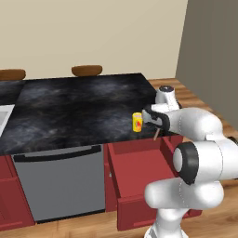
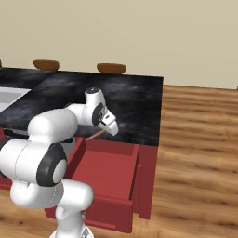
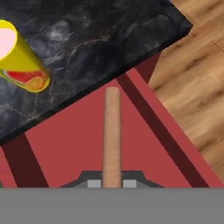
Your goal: Pick up the straw from the right drawer and put it inside the smoothie cup.
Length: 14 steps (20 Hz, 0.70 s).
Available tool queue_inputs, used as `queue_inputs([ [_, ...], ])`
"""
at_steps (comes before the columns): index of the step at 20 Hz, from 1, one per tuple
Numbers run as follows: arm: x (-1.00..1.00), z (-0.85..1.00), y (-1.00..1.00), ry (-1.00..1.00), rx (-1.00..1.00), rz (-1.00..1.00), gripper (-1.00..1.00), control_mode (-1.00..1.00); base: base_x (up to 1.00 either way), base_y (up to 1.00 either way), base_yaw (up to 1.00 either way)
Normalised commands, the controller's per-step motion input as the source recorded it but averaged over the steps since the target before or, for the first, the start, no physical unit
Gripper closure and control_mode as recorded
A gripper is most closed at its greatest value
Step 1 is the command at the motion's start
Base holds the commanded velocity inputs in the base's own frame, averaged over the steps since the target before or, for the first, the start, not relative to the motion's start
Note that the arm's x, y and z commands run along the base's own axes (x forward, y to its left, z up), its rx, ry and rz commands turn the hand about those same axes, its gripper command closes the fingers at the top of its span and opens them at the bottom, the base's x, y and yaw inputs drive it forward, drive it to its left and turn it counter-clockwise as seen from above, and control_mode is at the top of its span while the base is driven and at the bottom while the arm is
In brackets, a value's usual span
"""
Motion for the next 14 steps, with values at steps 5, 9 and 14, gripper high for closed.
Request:
queue_inputs([
  [5,0.30,0.94,0.00,-0.13,0.05,0.26,1.00,-1.00,0.00,0.00,0.00],
  [9,0.26,0.60,0.00,-0.21,0.10,0.25,1.00,-1.00,0.00,0.00,0.00],
  [14,0.52,-0.02,-0.20,-0.01,0.14,0.02,1.00,-1.00,0.00,0.00,0.00],
])
